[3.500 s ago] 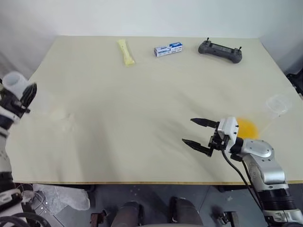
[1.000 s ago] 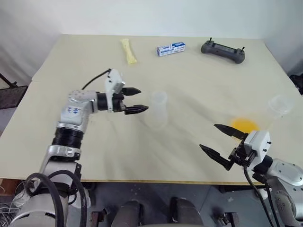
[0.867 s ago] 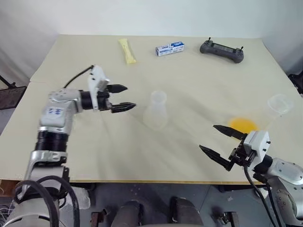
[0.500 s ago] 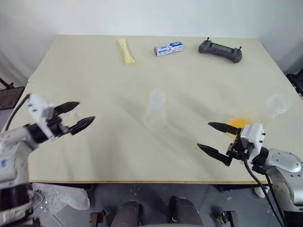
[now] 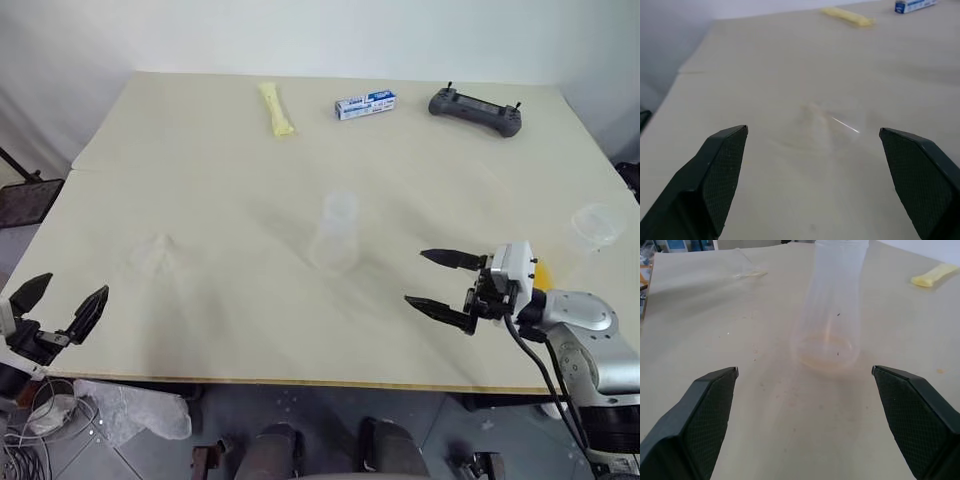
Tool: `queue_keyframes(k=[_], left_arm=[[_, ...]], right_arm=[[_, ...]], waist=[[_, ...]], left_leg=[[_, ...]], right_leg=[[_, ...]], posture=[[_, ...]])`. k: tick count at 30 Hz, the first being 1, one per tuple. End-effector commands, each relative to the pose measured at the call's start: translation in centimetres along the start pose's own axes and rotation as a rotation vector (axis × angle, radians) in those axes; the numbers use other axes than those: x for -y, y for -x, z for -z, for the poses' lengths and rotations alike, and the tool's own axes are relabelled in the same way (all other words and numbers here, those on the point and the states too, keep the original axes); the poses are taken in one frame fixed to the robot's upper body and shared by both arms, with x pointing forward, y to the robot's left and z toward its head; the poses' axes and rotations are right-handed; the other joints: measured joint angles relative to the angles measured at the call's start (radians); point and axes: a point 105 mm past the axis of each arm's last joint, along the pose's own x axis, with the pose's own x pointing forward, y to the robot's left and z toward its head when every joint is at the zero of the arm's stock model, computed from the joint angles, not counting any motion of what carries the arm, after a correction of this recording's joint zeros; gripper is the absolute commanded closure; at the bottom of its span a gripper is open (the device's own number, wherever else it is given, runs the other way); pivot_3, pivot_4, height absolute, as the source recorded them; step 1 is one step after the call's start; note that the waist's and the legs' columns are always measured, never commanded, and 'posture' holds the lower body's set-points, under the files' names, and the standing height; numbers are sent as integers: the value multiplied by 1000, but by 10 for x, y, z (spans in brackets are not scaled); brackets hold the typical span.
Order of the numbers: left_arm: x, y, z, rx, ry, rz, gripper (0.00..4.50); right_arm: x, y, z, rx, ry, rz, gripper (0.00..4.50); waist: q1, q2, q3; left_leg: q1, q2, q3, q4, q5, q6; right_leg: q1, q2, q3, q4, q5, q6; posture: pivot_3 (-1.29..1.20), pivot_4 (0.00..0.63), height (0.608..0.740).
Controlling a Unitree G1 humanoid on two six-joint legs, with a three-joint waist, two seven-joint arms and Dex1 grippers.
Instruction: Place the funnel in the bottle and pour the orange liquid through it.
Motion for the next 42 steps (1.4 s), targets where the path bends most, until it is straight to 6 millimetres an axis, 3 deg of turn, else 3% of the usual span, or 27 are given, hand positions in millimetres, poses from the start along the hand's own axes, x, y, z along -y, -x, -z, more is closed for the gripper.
queue_keyframes(k=[1,9,15,20,24,35,42], left_arm=[[-6,-10,2,-4,-53,-5,20],[-15,-48,17,-8,-41,44,20],[1,-85,20,6,-13,155,20],[2,-103,26,-28,-9,188,20],[-2,-111,25,-40,6,183,915],[-3,-112,23,-73,-4,205,4472],[13,-116,5,-57,8,304,4472]], right_arm=[[0,2,-6,5,37,-6,0],[-5,11,-5,-9,35,32,0],[-11,21,-6,-23,39,80,0],[-15,26,-5,-32,38,107,0],[-17,31,-5,-35,43,133,0],[-21,32,-4,-37,43,156,0],[-19,30,-5,-28,49,158,0]], waist=[[0,0,0],[-1,0,0],[-1,0,0],[-3,0,0],[-4,0,0],[-2,0,0],[-1,0,0]], left_leg=[[0,0,0,0,0,0],[0,0,1,-1,0,0],[0,-1,3,0,0,0],[1,0,4,-1,0,0],[2,0,5,-1,0,0],[2,0,5,-1,0,0],[2,0,5,-1,0,0]], right_leg=[[0,0,0,0,0,0],[-1,1,-2,1,0,0],[-2,1,-6,3,0,0],[-2,2,-6,4,0,0],[-2,2,-6,4,0,0],[-2,2,-5,4,0,0],[-2,1,-5,4,0,0]], posture=[[0,150,740],[0,150,740],[0,150,740],[0,150,740],[0,150,740],[0,150,740],[0,150,740]])
